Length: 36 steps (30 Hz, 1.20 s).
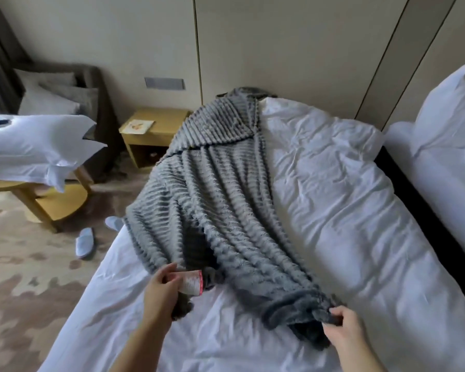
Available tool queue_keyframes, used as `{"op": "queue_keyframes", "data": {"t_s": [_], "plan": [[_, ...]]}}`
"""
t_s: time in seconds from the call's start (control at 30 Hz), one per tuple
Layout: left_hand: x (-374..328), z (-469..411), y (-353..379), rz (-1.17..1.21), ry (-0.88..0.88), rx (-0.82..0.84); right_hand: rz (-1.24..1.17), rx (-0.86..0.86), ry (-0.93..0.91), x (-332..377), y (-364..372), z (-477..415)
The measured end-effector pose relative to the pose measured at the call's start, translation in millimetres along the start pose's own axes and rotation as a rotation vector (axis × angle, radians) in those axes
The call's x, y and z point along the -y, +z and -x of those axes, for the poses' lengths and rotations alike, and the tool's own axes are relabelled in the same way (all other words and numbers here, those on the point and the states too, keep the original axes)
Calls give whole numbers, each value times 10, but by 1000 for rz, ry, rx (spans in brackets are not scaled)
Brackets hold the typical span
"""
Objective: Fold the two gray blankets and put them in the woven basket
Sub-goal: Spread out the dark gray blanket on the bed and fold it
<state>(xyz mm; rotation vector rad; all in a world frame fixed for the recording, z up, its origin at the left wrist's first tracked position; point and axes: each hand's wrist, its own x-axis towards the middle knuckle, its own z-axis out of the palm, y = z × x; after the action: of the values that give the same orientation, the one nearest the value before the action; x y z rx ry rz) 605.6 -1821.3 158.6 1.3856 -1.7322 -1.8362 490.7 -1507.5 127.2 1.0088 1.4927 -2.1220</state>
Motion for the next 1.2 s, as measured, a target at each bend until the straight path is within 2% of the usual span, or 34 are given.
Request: {"op": "queue_keyframes", "data": {"t_s": [0.1,0.13,0.17,0.2,0.27,0.33,0.4,0.53,0.73,0.87,1.0,1.1,1.2], "plan": [[-567,186,-9,-196,310,21,-739,230,-97,648,309,262],[-746,268,-13,-193,373,47,-838,345,-162,871,422,385],[-906,359,-12,-173,426,87,-811,468,-216,1085,550,549],[-1046,464,1,-152,473,136,-680,568,-301,1239,688,739],[-1234,650,48,-119,546,228,-319,783,-356,1321,912,1059],[-1279,763,129,-51,494,331,100,890,-348,1178,1080,1304],[-1205,809,229,-28,362,388,380,892,-453,913,1196,1424],[-929,837,354,-37,152,320,405,883,-408,556,1184,1531],[-960,883,398,278,144,340,222,706,-355,612,1035,1442],[-1003,908,466,294,120,347,312,655,-312,638,964,1371],[-1004,935,518,454,101,352,460,590,-389,550,949,1348],[-989,915,528,440,152,357,454,479,-428,564,951,1318],[-983,880,505,379,177,292,398,420,-473,656,943,1310]]}}
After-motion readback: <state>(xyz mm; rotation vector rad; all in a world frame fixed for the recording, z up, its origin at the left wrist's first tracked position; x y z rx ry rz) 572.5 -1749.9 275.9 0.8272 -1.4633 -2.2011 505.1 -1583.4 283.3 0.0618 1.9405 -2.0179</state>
